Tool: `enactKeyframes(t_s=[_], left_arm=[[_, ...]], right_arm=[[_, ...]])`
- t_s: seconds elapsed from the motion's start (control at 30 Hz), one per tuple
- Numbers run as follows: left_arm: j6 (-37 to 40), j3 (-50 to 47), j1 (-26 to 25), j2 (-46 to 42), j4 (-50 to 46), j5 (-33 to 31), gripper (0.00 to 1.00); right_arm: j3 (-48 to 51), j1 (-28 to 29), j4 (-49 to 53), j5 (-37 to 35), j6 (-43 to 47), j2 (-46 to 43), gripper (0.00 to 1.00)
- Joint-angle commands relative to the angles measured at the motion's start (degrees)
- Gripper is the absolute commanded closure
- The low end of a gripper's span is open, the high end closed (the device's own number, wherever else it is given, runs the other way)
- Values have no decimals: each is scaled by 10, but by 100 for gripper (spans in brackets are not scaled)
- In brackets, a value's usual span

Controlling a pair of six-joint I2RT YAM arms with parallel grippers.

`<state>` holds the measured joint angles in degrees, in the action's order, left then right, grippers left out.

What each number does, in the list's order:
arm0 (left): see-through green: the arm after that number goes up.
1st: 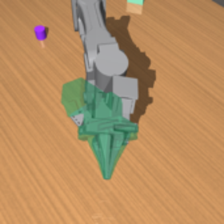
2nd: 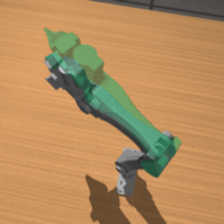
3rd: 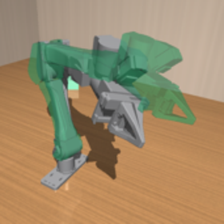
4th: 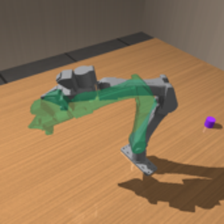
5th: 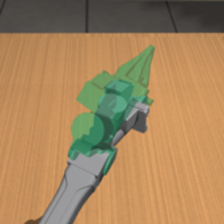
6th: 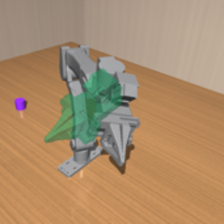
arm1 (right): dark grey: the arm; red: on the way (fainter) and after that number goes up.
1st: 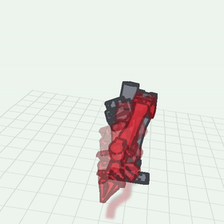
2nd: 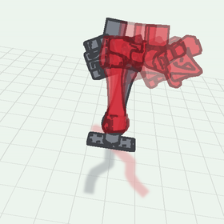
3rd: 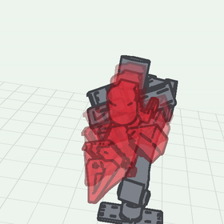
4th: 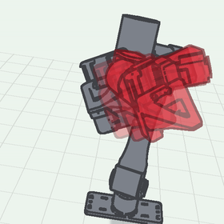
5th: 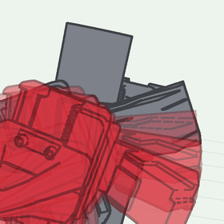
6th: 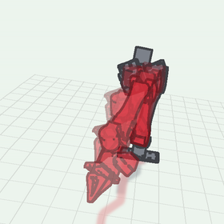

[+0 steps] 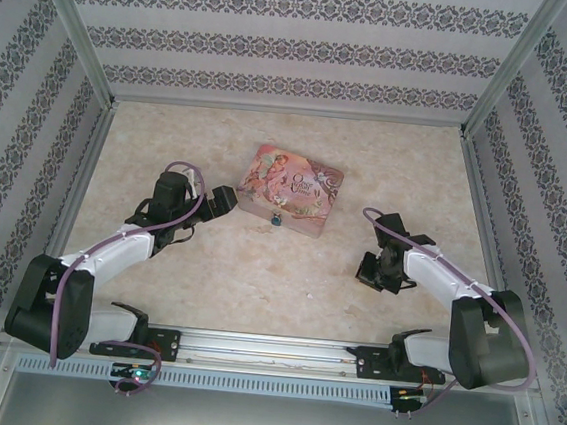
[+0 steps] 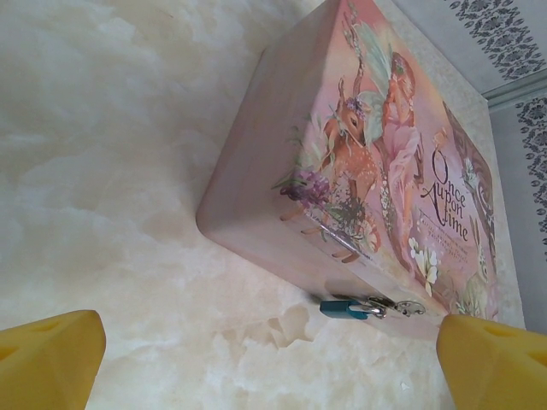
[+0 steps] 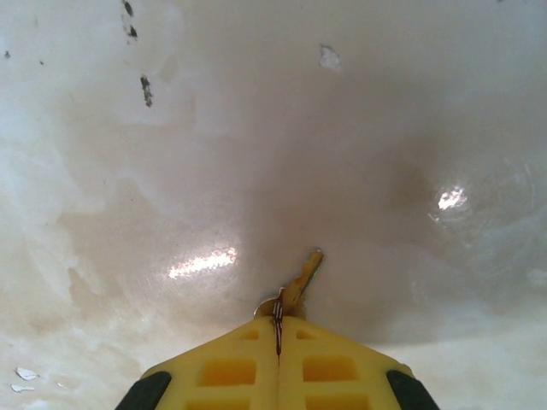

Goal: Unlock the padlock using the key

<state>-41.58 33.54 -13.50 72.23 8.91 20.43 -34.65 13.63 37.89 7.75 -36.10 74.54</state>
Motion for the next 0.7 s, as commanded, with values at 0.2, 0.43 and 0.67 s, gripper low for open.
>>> enactKeyframes(t_s=[0.2,0.43,0.67], left_arm=[[11,47,-4,-44,-60,20,1],[-18,82,-5,-64,-79,78,0],[-46,111,-21,-71,-76,119,0]], right_arm=[[-22,16,-34,10,70,-76,100],[-27,68,-142,34,170,-194,100],[-2,109,-281,96,283,-285,100]])
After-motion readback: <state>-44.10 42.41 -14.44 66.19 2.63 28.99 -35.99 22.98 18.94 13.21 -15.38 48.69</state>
